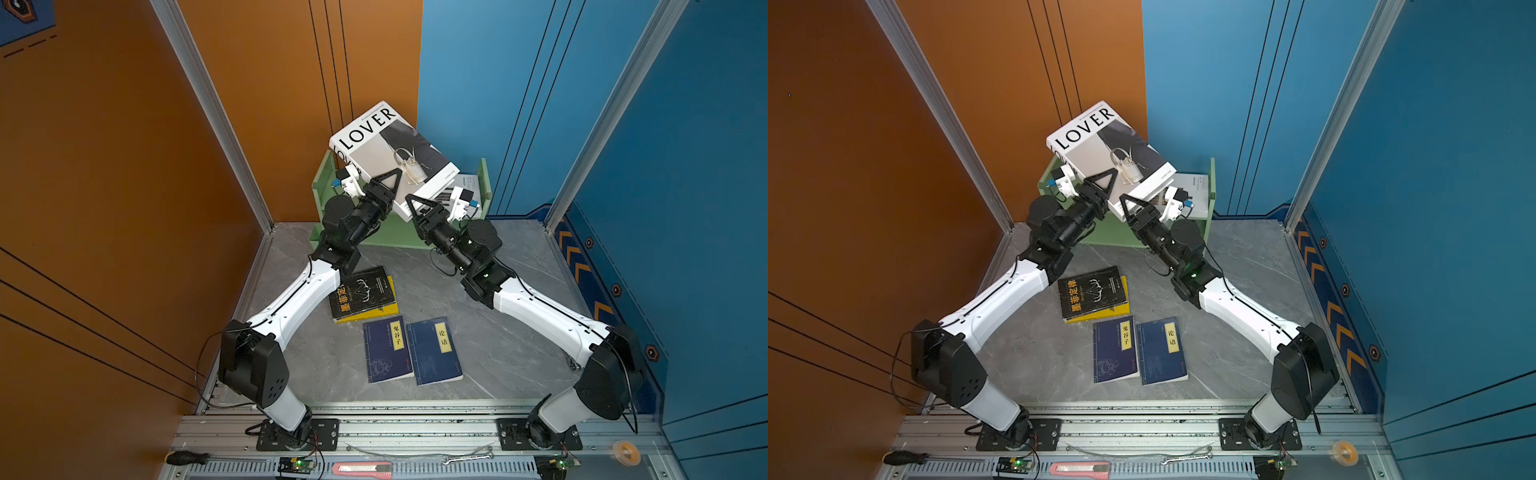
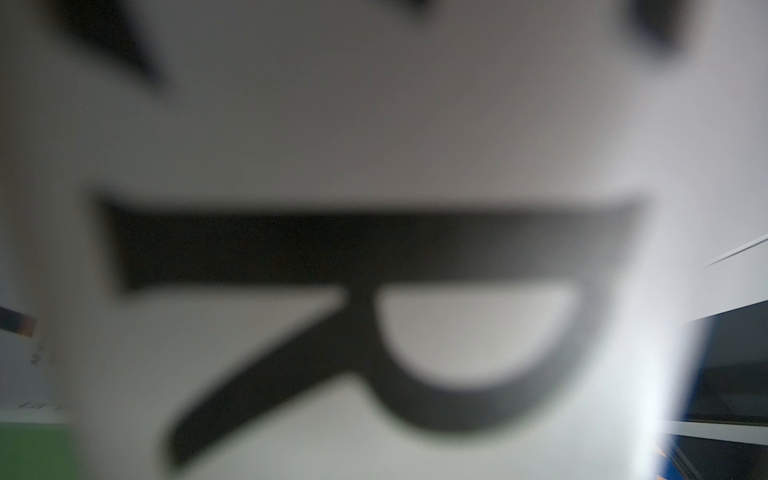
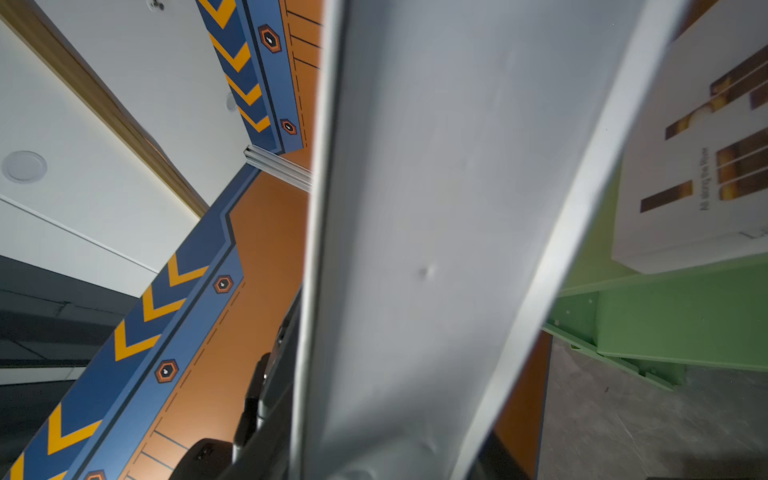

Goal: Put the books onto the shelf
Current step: 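Grip the magazine's other edge with the right gripper and carry it over the shelf, then lower the LOVER magazine onto the white book with both grippers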

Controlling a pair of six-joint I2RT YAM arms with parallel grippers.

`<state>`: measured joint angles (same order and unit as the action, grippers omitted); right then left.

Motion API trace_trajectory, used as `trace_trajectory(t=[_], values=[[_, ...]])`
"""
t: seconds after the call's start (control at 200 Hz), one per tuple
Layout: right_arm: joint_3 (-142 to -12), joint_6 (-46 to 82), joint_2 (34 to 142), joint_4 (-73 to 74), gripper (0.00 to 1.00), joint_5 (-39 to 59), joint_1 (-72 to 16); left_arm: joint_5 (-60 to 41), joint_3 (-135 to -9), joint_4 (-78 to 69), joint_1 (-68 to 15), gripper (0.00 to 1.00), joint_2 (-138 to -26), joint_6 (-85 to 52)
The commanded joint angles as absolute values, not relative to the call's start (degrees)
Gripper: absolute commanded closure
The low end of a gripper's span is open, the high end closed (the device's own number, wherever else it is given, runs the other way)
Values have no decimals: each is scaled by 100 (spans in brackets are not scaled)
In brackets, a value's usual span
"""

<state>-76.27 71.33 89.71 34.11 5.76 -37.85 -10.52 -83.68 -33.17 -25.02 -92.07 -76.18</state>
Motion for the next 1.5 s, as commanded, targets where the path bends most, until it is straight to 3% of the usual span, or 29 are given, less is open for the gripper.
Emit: trace_trajectory(t=[0.0, 0.18, 0.3, 0.446, 0.566, 0.796, 1.187, 1.372, 1.497], values=[[-7769, 7008, 8979, 3514, 60, 608, -3721, -1324, -8540, -3969, -2431, 81, -9179, -7815], [-7930, 7034, 8983, 3419, 68, 1204, -3464, -1623, -8622, -4007, -2160, 51, -9319, -7966], [-8127, 7084, 8914, 2837, 68, 1871, -3143, -1982, -8669, -4004, -1751, 36, -9346, -8080], [-8427, 6898, 8804, 1852, 67, 2810, -2786, -3142, -9044, -3939, -1303, 25, -9586, -8219], [-8332, 6897, 8655, 1837, 66, 3296, -2584, -4019, -9261, -3935, -1070, 23, -9765, -8295], [-8272, 6438, 8365, 1007, 66, 3428, -2342, -4725, -9167, -3964, -609, 27, -9617, -8339], [-8121, 6372, 8116, 1024, 66, 3731, -2208, -4906, -8798, -3964, -212, 31, -9426, -8314], [-8043, 6333, 8097, 1049, 66, 3651, -2197, -5237, -8921, -3963, -211, 40, -9431, -8322], [-8019, 6247, 8096, 1011, 66, 3499, -2206, -5376, -8803, -3964, -228, 52, -9399, -8341]])
